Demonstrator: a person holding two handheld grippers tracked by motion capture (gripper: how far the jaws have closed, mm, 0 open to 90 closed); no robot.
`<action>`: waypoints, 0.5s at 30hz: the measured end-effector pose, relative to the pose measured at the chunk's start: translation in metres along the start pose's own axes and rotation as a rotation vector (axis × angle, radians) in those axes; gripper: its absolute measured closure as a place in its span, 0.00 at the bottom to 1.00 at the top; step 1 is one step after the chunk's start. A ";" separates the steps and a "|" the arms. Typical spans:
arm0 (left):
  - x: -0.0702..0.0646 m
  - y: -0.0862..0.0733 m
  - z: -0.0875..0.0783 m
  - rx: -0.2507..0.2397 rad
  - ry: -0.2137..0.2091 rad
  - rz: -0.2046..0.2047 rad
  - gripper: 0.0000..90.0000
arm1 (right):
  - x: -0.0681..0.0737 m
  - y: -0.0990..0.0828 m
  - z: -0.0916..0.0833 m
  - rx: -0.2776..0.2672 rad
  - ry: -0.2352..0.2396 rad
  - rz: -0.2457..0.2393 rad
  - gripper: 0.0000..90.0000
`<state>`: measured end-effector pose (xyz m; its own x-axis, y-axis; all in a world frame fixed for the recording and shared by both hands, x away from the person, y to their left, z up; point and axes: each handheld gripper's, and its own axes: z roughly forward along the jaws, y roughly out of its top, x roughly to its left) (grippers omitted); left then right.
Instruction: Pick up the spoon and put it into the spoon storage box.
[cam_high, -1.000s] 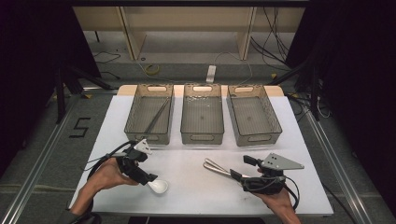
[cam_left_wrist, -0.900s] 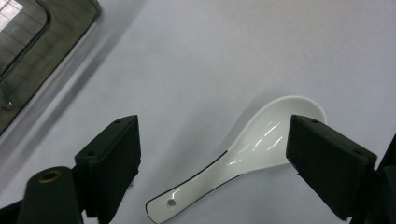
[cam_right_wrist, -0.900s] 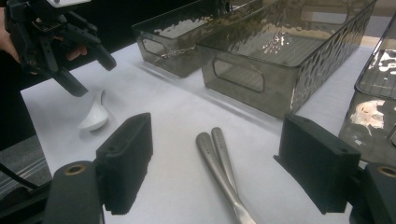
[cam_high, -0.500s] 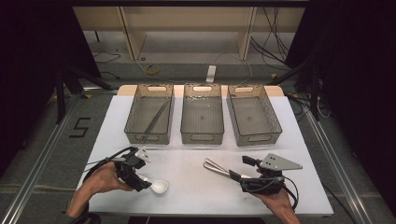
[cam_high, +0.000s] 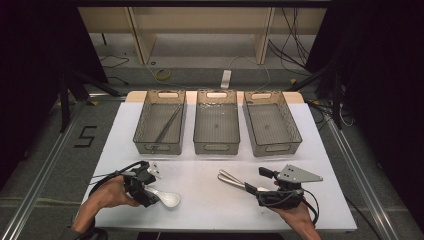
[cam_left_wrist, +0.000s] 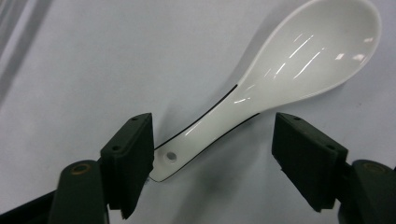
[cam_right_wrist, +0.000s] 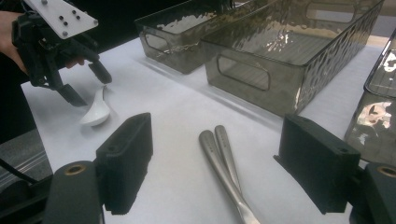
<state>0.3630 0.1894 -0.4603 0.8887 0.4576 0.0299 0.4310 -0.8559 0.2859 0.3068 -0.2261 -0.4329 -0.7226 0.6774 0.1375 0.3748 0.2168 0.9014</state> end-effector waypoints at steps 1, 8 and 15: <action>-0.001 0.000 0.002 -0.004 0.009 -0.004 0.34 | 0.000 0.000 0.000 0.000 0.001 -0.001 0.30; 0.001 0.003 0.006 0.025 0.010 0.035 0.45 | 0.001 0.000 0.000 0.001 0.005 -0.001 0.30; -0.001 0.004 0.004 0.025 -0.051 0.066 0.68 | 0.000 0.000 0.001 0.005 0.004 0.001 0.30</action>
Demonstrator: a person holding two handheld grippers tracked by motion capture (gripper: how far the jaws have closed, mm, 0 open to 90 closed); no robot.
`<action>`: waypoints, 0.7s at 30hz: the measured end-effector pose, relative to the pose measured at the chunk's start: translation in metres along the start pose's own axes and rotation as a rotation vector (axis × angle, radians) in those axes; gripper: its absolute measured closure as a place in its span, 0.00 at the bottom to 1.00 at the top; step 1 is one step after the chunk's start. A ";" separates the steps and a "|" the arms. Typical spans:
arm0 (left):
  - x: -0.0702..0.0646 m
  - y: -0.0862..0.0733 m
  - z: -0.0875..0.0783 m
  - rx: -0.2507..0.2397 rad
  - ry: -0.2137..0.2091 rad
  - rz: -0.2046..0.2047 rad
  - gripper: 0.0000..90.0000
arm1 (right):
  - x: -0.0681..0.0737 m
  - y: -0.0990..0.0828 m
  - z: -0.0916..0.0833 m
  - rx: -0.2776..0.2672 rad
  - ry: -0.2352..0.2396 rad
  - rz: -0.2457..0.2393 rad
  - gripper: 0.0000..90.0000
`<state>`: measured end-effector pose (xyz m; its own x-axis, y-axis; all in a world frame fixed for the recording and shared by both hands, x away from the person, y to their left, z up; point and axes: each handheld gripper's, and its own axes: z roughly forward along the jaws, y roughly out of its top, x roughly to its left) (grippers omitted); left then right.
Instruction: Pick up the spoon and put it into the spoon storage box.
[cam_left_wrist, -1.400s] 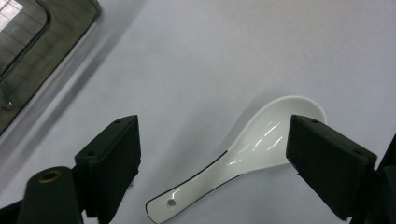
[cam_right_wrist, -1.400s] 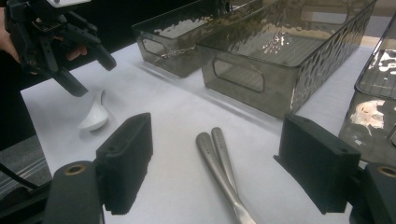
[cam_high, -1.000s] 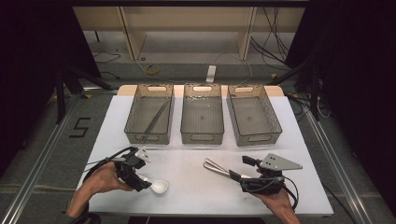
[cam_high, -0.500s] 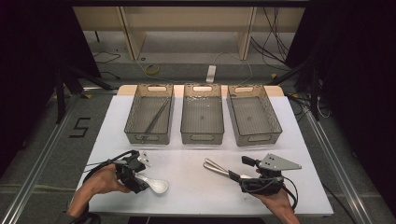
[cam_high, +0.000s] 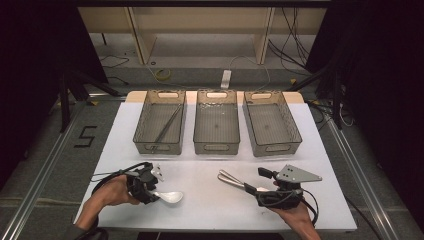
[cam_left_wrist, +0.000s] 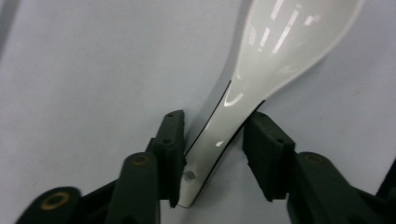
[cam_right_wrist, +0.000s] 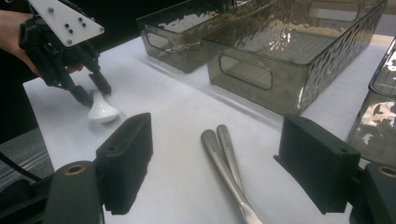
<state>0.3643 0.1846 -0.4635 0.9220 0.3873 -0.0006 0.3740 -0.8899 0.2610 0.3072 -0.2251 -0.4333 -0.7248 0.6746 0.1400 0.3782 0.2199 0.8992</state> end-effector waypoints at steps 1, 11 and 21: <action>0.000 0.000 0.000 -0.002 -0.004 0.002 0.71 | 0.000 0.000 0.000 -0.001 -0.001 0.001 0.30; 0.003 -0.002 0.000 -0.024 -0.016 -0.021 0.94 | 0.000 0.000 0.000 0.002 -0.002 0.001 0.30; 0.007 -0.004 -0.002 -0.034 -0.015 -0.064 0.94 | 0.000 0.000 -0.001 -0.001 -0.001 0.000 0.30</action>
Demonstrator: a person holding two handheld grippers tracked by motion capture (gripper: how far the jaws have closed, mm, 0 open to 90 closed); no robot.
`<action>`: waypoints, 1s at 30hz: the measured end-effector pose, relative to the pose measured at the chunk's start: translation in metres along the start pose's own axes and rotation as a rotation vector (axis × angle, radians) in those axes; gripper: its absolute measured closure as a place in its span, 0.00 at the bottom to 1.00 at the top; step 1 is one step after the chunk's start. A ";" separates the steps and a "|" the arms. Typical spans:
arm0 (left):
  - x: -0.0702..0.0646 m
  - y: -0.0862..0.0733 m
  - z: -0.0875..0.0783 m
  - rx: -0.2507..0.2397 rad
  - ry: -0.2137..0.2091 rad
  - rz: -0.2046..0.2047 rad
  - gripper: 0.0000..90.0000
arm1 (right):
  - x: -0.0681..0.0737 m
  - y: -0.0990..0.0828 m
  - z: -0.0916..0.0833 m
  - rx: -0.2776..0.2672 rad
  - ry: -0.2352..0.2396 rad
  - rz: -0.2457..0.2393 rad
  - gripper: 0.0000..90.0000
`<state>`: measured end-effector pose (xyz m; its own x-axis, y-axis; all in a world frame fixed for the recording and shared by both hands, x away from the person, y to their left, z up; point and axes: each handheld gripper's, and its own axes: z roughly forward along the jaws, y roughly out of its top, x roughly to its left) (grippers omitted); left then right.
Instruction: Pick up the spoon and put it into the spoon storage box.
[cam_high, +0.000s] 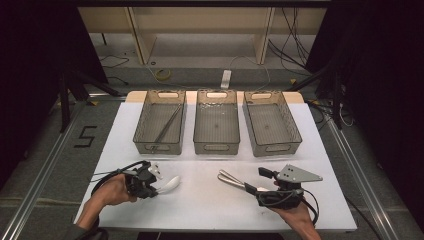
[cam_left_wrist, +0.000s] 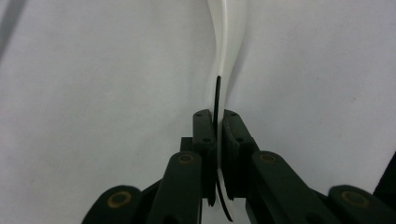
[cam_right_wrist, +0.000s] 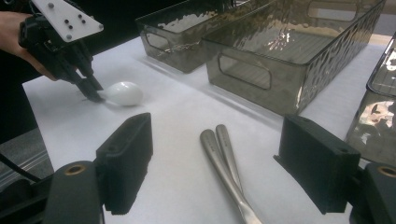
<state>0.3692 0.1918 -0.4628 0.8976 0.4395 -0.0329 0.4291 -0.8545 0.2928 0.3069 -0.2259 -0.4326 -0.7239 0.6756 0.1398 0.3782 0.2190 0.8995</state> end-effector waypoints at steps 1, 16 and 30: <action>0.000 0.000 0.000 -0.013 0.000 -0.006 0.94 | 0.000 0.000 0.000 -0.001 0.000 0.000 0.30; 0.005 0.005 -0.017 -0.151 0.000 -0.164 0.94 | 0.000 0.000 0.000 0.000 0.000 -0.001 0.30; 0.000 0.019 -0.026 -0.277 0.024 -0.233 0.94 | 0.000 0.000 0.000 0.000 0.001 -0.002 0.30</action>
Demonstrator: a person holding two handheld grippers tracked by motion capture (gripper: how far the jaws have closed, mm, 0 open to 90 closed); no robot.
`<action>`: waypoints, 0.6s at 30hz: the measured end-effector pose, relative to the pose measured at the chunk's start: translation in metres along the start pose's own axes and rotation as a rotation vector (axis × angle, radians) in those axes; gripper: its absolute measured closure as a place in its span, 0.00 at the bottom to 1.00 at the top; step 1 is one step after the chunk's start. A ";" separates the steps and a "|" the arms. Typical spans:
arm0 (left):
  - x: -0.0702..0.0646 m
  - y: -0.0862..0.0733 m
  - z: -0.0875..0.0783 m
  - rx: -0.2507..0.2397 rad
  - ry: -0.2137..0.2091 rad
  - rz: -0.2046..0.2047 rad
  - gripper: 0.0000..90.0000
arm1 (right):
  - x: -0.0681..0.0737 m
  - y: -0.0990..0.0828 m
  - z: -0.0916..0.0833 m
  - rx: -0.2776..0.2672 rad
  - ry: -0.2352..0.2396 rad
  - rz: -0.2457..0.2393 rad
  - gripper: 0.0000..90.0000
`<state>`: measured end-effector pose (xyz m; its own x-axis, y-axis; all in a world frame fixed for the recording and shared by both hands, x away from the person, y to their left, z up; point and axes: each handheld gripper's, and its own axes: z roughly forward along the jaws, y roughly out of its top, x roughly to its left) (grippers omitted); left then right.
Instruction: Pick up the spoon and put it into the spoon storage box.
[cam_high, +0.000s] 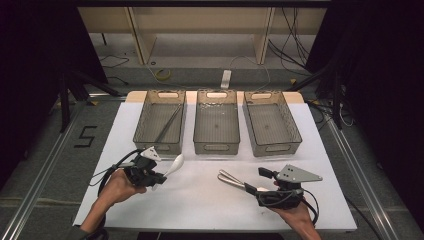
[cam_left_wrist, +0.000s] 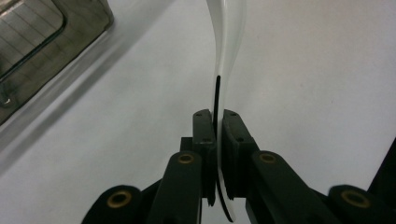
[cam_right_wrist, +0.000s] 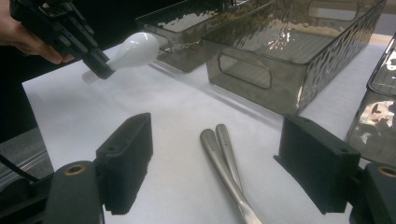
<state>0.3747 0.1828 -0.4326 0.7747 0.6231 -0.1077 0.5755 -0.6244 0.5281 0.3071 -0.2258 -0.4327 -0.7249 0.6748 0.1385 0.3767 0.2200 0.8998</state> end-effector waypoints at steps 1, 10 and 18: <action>0.000 0.001 0.000 -0.005 0.002 -0.005 0.94 | 0.000 0.000 0.000 0.002 -0.001 0.001 0.30; -0.002 0.015 0.002 -0.062 0.005 -0.028 0.94 | -0.001 0.000 0.000 0.003 -0.003 0.004 0.30; 0.000 0.034 0.006 -0.106 0.003 -0.043 0.94 | -0.002 -0.001 0.001 0.008 -0.005 0.010 0.30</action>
<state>0.3958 0.1586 -0.4199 0.7489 0.6498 -0.1302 0.5776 -0.5436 0.6090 0.3086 -0.2263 -0.4341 -0.7181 0.6807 0.1451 0.3883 0.2187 0.8952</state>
